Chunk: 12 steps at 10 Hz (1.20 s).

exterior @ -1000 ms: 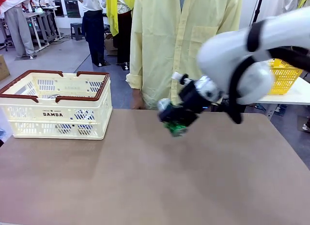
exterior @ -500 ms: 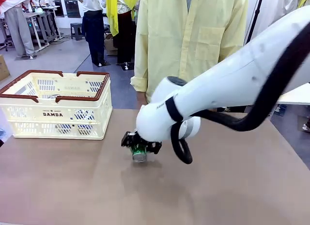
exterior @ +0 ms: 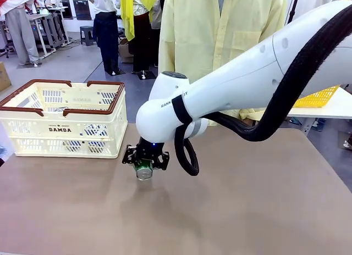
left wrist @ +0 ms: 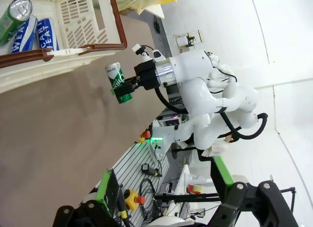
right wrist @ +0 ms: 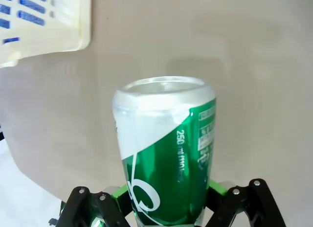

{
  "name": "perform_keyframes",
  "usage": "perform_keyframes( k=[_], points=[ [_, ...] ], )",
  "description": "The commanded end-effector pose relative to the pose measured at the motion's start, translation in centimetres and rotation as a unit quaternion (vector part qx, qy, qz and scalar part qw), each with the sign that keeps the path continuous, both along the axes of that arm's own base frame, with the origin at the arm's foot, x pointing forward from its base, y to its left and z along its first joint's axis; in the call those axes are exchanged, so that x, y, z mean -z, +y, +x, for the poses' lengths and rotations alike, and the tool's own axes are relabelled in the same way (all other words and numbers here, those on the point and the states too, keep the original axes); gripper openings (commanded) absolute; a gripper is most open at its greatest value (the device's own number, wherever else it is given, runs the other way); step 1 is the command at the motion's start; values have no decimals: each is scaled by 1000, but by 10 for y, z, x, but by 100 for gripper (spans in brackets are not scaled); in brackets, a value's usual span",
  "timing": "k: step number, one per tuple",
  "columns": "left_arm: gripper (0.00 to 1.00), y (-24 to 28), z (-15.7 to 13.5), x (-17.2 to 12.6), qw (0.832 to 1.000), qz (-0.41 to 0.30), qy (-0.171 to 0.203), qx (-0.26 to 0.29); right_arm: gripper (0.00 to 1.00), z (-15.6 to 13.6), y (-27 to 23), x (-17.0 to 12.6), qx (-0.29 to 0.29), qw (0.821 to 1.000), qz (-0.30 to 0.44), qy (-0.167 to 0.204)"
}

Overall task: Place the drinks into the Shopping basket.
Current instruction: Pick up one drink and place it into the Shopping basket.

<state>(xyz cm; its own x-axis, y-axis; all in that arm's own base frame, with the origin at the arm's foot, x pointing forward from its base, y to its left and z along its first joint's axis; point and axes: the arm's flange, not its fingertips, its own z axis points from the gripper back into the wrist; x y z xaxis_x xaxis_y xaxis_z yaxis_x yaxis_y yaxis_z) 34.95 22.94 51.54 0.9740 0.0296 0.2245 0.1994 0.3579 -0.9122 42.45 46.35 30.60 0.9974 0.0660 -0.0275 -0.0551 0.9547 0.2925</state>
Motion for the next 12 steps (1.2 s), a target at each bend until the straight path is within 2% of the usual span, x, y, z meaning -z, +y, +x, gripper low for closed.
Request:
perform_keyframes(
  k=[1,3,4,6,8,9,10,12],
  points=[
    [100,-2,-2,-1,1000,-1,6,-4,0,-4,-9,12,8,1000,0,-10],
    [100,-2,-2,-1,1000,-1,6,-4,0,-1,-4,10,3,1000,-4,3],
    [100,-2,-2,-1,1000,-1,6,-4,0,-6,-12,8,2,999,-45,-26],
    [100,-2,-2,-1,1000,-1,6,-4,0,-6,-5,16,-6,998,-68,-12],
    [100,-2,-2,-1,1000,-1,6,-4,0,-5,-4,18,0,997,-79,-15],
    [100,-2,-2,-1,1000,-1,6,-4,60,-5,-4,19,-1,997,-82,-14],
    [100,-2,-2,-1,1000,-1,6,-4,100,-5,-3,20,-4,996,-87,-13],
    [100,-2,-2,-1,1000,-1,6,-4,100,-5,-2,20,-4,996,-91,-11]
  ],
)
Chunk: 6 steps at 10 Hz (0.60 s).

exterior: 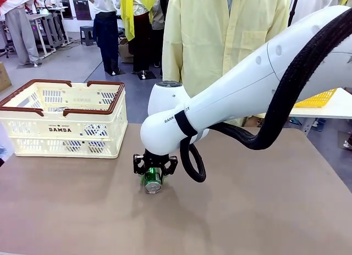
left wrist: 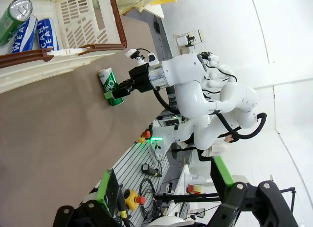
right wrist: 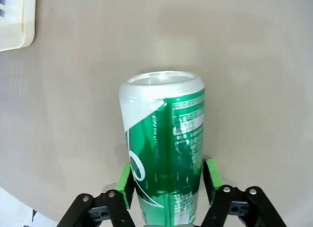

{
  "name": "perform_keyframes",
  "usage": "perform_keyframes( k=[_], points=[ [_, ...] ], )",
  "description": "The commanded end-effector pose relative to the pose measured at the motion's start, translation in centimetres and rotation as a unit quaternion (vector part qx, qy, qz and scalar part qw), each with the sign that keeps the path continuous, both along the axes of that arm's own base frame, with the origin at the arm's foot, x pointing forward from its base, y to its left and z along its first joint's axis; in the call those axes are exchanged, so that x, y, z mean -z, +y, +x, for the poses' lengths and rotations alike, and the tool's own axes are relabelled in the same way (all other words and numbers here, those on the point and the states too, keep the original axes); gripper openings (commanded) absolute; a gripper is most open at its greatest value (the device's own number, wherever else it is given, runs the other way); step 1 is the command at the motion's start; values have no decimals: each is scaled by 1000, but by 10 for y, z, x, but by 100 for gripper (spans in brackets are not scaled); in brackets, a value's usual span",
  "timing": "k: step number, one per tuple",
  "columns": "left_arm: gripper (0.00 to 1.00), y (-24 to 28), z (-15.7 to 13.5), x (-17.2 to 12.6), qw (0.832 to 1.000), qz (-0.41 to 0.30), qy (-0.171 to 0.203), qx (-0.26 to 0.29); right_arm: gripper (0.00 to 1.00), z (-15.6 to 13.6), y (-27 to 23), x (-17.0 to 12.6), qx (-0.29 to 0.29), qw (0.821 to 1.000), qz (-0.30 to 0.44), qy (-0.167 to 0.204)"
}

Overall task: Place the drinks into the Shopping basket.
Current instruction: Pick up one drink and place it into the Shopping basket.

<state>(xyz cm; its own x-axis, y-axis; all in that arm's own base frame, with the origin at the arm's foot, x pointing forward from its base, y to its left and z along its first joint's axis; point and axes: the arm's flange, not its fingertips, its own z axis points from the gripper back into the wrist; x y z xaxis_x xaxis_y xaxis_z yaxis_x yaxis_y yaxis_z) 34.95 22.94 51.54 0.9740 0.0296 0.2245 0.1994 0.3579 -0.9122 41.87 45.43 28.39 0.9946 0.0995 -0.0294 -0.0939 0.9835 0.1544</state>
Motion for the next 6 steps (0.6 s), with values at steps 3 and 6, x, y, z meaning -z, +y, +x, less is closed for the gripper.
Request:
perform_keyframes(
  k=[3,6],
  points=[
    [100,-2,-2,-1,1000,-1,6,-4,100,1,7,-2,15,1000,-18,-4],
    [100,-2,-2,-1,1000,-1,6,-4,100,0,6,-5,13,1000,-18,-8]
  ],
)
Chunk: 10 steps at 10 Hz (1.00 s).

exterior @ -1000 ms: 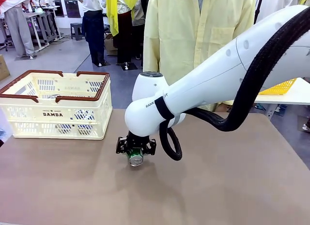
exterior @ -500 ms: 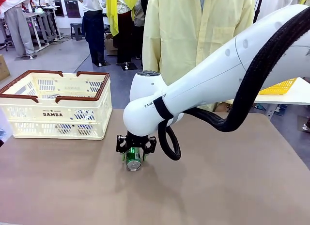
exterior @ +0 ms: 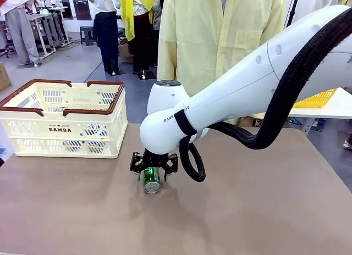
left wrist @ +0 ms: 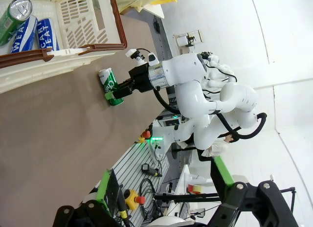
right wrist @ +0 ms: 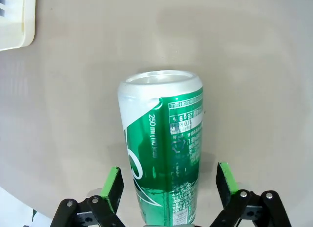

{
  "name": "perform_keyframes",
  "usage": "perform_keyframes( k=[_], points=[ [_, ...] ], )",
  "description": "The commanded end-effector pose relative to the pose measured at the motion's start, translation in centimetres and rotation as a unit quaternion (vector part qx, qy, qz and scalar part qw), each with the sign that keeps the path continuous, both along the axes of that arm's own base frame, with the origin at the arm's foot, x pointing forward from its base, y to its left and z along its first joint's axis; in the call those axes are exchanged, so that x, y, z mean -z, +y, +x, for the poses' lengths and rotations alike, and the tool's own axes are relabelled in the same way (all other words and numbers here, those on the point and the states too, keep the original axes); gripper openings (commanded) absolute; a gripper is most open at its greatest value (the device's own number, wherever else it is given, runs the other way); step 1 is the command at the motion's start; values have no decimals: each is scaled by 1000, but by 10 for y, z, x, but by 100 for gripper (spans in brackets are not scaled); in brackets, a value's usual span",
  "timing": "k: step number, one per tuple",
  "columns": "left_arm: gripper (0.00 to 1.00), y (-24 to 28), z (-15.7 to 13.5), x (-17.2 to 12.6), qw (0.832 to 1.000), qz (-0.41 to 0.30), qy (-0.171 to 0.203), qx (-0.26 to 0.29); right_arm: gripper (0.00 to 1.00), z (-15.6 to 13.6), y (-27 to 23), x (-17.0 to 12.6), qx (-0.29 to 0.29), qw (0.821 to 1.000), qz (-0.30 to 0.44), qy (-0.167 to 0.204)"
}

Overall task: Place the drinks into the Shopping basket.
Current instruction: Pick up one drink and place it into the Shopping basket.

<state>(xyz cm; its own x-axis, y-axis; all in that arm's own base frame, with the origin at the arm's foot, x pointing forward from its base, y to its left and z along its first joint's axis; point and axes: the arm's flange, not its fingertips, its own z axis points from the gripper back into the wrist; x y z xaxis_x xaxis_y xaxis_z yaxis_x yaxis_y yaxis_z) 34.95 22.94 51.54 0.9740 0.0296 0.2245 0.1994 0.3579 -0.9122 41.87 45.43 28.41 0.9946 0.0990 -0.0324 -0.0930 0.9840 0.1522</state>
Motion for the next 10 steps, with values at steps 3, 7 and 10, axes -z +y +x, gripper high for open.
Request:
perform_keyframes(
  k=[3,7,10],
  points=[
    [100,-2,-2,-1,1000,-1,6,-4,100,-1,4,-5,15,1000,-10,-12],
    [100,-2,-2,-1,1000,-1,6,-4,100,-6,-16,-32,14,1000,-3,-21],
    [100,-2,-2,-1,1000,-1,6,-4,100,-17,-77,-90,28,999,22,-7]
  ],
)
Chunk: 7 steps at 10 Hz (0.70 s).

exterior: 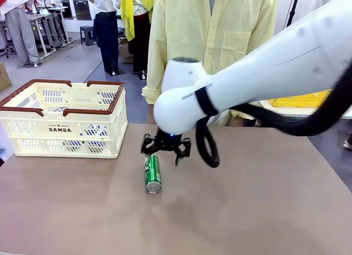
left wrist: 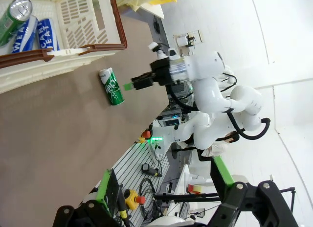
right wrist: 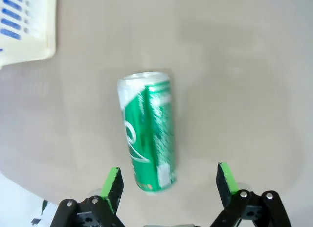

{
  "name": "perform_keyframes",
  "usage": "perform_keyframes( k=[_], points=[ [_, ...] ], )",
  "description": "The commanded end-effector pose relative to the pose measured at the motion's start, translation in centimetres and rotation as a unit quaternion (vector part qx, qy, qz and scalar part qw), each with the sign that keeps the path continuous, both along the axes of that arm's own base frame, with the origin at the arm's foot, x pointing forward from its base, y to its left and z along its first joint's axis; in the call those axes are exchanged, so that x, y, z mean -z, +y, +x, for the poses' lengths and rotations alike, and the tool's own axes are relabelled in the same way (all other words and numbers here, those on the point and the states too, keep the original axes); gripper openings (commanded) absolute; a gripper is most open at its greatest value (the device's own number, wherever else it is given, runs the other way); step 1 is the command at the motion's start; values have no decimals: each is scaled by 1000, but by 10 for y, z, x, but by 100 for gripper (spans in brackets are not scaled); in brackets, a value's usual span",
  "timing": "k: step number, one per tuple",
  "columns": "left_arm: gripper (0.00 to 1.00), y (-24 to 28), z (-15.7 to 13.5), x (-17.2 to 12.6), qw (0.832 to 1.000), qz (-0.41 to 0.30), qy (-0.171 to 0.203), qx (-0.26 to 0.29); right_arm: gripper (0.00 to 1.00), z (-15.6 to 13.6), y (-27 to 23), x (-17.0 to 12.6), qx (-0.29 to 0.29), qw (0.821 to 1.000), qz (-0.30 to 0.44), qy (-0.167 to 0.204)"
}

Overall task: Place the drinks into the Shopping basket.
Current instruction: Pick up one drink and place it into the Shopping basket.

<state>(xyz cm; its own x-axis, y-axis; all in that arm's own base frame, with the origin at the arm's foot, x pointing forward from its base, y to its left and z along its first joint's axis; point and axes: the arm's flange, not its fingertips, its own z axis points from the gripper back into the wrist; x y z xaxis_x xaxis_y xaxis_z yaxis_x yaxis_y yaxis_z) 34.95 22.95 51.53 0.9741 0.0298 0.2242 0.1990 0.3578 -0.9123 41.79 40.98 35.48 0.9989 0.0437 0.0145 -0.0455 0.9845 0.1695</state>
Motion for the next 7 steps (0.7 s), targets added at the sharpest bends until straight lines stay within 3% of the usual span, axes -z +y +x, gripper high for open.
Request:
perform_keyframes(
  k=[1,2,4,5,7],
  points=[
    [100,-2,-2,-1,1000,-1,5,-4,100,-22,-62,-42,-16,997,44,57],
    [100,-2,-2,-1,1000,-1,5,-4,100,-30,-98,-65,-13,989,112,95],
    [100,-2,-2,-1,1000,-1,5,-4,100,-59,-181,-95,45,958,263,109],
    [100,-2,-2,-1,1000,-1,5,-4,100,-78,-219,-99,46,936,331,113],
    [100,-2,-2,-1,1000,-1,5,-4,100,-109,-311,-97,58,873,470,121]
  ],
)
